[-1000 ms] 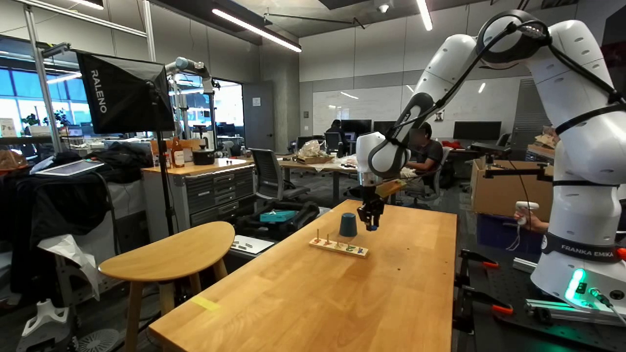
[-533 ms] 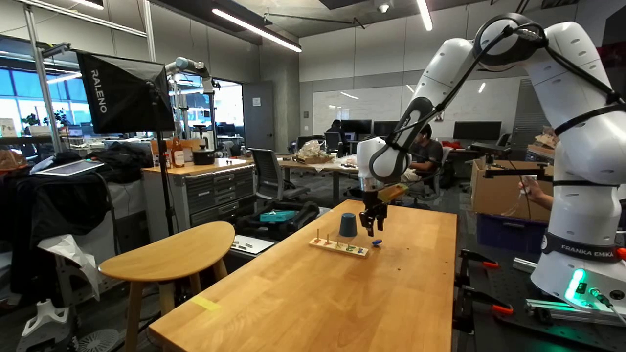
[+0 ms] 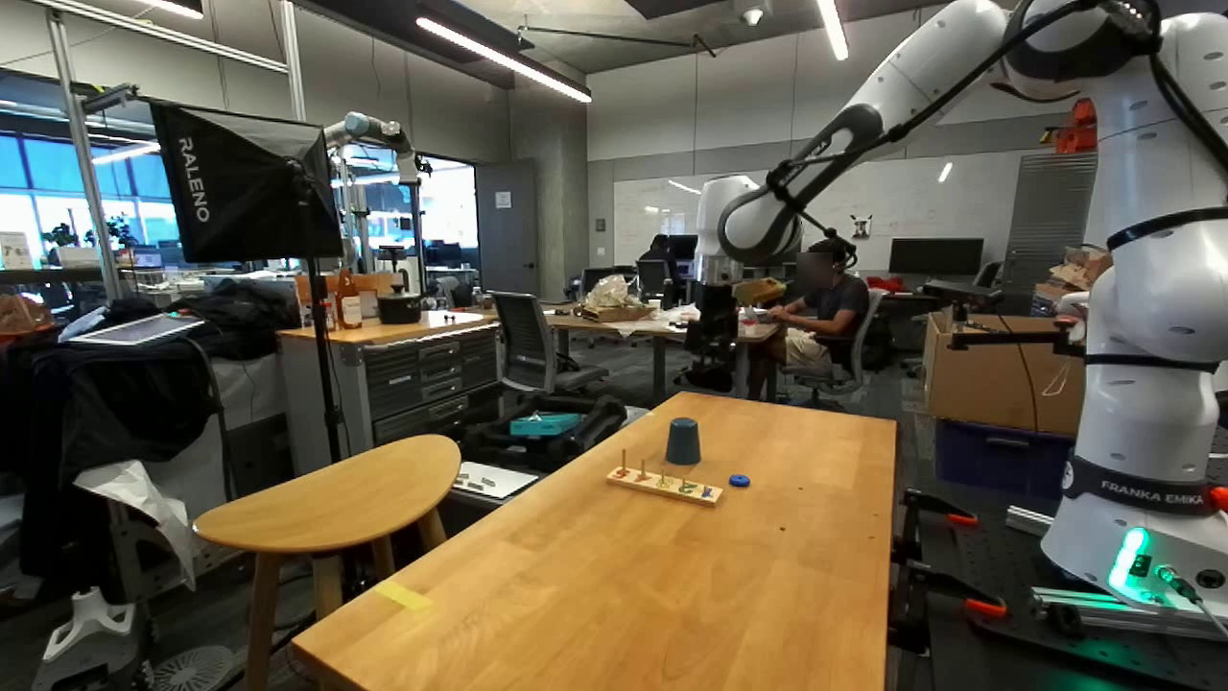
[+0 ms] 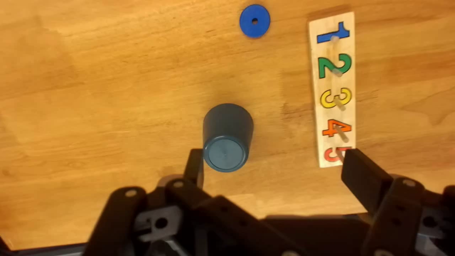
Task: Put the blue ring on the table
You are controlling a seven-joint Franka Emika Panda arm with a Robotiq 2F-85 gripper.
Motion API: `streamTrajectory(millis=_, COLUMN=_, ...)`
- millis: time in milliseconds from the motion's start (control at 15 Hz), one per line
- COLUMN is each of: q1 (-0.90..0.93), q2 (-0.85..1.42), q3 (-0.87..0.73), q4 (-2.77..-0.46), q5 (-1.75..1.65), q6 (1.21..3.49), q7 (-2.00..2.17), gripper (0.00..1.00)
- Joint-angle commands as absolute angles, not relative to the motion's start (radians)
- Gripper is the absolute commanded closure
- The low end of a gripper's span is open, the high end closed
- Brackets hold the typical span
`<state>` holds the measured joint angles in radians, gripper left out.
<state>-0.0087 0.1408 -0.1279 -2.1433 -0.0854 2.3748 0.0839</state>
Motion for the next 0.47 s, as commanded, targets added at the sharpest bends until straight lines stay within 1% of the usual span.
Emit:
streamTrajectory(millis=0, q1=-0.048, q2=0.027, q3=-0.088, q4=-2.108, q5=0.027, q6=2.135, q7=-0.136, gripper=0.00)
streamTrajectory(millis=67, q1=-0.038, q2=0.069, q3=-0.097, q4=-2.123, q5=-0.036, q6=2.238, q7=-0.023, gripper=0.01)
streamTrajectory(millis=200, q1=-0.041, q2=0.028, q3=-0.093, q4=-2.117, q5=-0.003, q6=2.163, q7=-0.087, gripper=0.00)
streamTrajectory(millis=400, q1=-0.041, q2=0.027, q3=-0.090, q4=-2.118, q5=0.002, q6=2.154, q7=-0.102, gripper=0.00)
